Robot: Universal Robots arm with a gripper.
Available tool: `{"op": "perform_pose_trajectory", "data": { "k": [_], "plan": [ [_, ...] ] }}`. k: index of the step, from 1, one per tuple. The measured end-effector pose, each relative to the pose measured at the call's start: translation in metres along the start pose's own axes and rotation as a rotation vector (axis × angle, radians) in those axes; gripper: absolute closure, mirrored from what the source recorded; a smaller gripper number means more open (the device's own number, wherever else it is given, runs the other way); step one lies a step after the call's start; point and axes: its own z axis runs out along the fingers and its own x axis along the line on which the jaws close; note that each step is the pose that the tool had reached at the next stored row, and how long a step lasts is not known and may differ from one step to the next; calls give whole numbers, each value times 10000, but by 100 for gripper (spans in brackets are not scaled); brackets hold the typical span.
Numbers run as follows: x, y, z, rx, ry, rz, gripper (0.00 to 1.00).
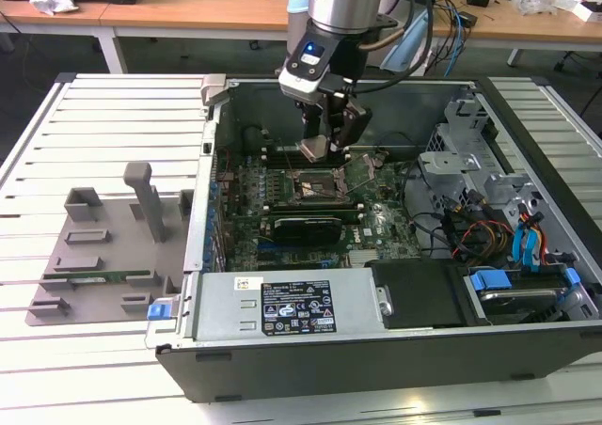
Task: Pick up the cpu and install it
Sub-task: 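Place the cpu into insertion slot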
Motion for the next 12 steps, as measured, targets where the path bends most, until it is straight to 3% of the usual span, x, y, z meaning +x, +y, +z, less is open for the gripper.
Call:
{"op": "perform_pose_trajectory", "data": {
  "k": [12],
  "plan": [
    [0, 0, 4, 40, 54, 795, 45]
  ]
}}
